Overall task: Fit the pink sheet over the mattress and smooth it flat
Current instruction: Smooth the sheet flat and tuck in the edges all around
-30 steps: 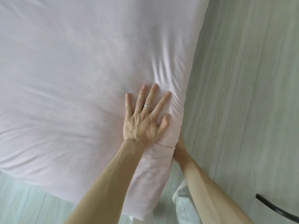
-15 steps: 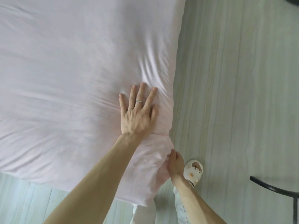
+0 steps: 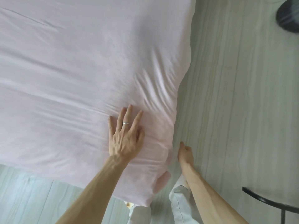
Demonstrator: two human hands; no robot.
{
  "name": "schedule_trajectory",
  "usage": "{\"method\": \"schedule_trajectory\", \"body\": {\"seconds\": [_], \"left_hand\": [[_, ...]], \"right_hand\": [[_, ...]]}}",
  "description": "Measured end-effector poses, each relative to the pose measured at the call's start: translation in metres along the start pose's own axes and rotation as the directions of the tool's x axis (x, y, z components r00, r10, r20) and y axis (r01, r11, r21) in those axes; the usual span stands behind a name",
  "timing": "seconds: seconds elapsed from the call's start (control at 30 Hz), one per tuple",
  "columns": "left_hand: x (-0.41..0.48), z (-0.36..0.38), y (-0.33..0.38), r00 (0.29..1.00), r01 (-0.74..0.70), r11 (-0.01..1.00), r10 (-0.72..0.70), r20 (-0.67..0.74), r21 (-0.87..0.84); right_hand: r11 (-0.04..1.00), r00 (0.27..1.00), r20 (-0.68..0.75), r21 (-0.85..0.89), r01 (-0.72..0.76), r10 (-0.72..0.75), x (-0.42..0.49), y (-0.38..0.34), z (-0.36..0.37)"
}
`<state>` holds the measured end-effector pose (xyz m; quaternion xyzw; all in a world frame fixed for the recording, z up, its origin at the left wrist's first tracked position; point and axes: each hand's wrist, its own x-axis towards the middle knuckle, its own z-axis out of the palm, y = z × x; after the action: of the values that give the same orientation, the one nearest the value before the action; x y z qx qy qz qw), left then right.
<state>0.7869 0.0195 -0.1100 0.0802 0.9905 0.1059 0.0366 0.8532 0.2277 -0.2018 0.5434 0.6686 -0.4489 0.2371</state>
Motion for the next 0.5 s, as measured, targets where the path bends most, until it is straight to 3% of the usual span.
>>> {"method": "schedule_trajectory", "body": {"seconds": [0.1, 0.17, 0.2, 0.27, 0.33, 0.4, 0.47, 0.5], "left_hand": [[-0.035, -0.006, 0.005, 0.998, 0.06, 0.996, -0.06, -0.007, -0.059], [-0.067, -0.007, 0.006, 0.968, 0.24, 0.96, -0.248, -0.039, -0.145], [-0.088, -0.009, 0.006, 0.912, 0.383, 0.898, -0.404, -0.064, -0.216], [-0.128, -0.008, 0.011, 0.717, 0.628, 0.682, -0.694, -0.063, -0.374], [-0.159, -0.002, 0.021, 0.521, 0.756, 0.447, -0.853, 0.025, -0.478], [-0.19, 0.008, 0.033, 0.38, 0.794, 0.197, -0.9, 0.216, -0.575], [-0.2, 0.023, 0.048, 0.319, 0.781, -0.04, -0.833, 0.452, -0.624], [-0.207, 0.026, 0.056, 0.288, 0.799, -0.097, -0.805, 0.519, -0.594]], "right_hand": [[0.988, 0.993, 0.06, 0.122, 0.09, -0.098, -0.01, -0.046, 0.006], [0.974, 0.983, 0.034, 0.146, 0.175, -0.182, -0.026, -0.074, 0.011], [0.965, 0.972, 0.013, 0.123, 0.233, -0.236, -0.038, -0.085, 0.013], [0.938, 0.941, -0.018, 0.073, 0.339, -0.338, -0.057, -0.094, 0.014], [0.898, 0.898, -0.015, 0.024, 0.44, -0.439, -0.067, -0.086, 0.013], [0.855, 0.86, 0.085, -0.096, 0.51, -0.504, -0.078, -0.063, 0.012], [0.83, 0.837, 0.243, -0.165, 0.533, -0.489, -0.083, -0.039, 0.002], [0.8, 0.806, 0.366, -0.214, 0.56, -0.466, -0.089, -0.023, -0.003]]}}
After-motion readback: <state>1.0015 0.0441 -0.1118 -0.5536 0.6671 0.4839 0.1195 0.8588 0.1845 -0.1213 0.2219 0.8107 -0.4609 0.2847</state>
